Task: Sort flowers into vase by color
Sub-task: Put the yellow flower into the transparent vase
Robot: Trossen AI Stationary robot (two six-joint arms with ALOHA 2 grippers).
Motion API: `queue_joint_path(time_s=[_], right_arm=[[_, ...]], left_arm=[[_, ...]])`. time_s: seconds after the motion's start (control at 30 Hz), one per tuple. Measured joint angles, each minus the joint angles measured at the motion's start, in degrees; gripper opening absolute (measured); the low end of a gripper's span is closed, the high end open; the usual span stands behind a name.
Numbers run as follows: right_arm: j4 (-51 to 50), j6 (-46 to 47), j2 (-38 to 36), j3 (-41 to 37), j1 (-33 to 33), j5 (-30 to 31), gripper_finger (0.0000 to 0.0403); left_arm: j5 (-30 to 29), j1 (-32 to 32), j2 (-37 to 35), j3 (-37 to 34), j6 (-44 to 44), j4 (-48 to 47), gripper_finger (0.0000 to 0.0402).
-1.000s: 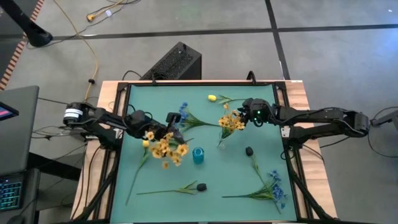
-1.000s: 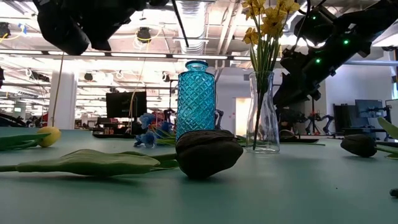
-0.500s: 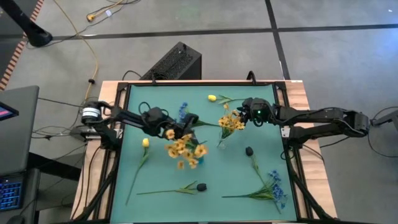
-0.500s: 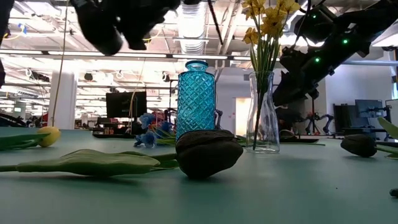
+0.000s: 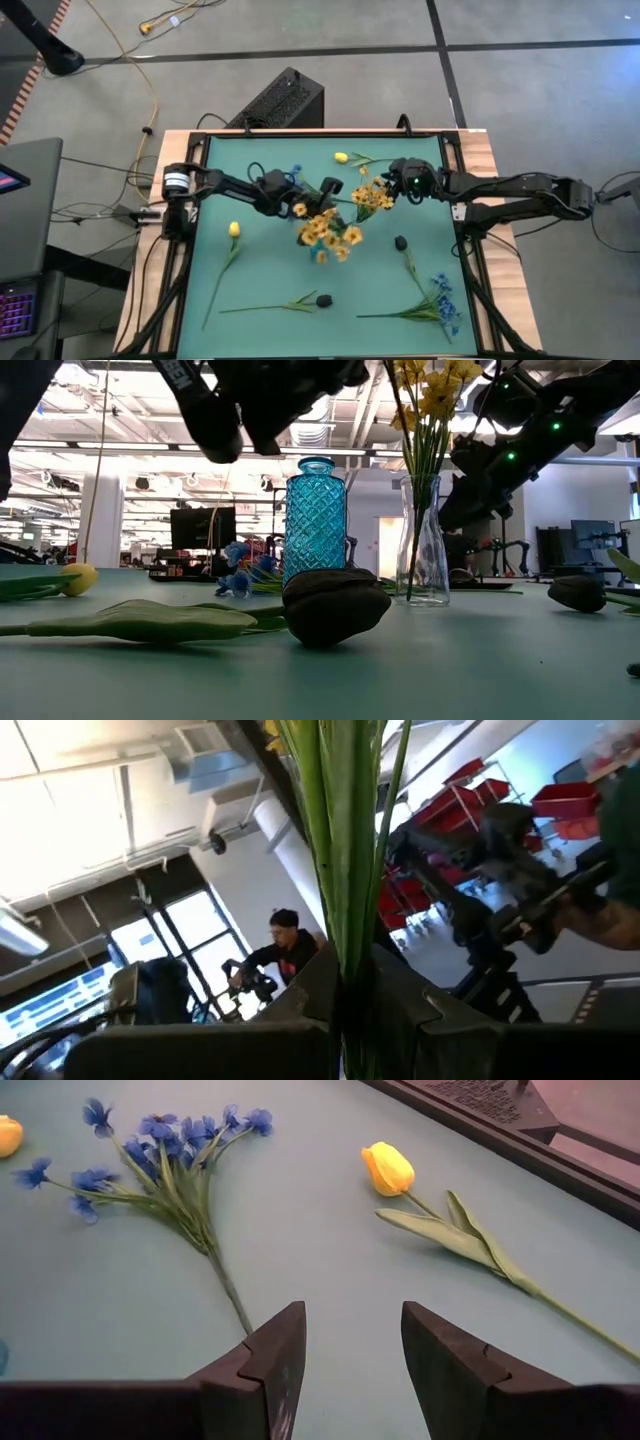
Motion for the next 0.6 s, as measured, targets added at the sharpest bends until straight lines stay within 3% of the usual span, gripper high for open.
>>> queue_joint_path(time_s=[0.6], right_arm=[[0.13,0.02,0.00,0.00,0.81,0.00,0.0191]], left_arm=[[-3.53,1.69,2.78,0.49,-0.12,-3.22,0.0020]])
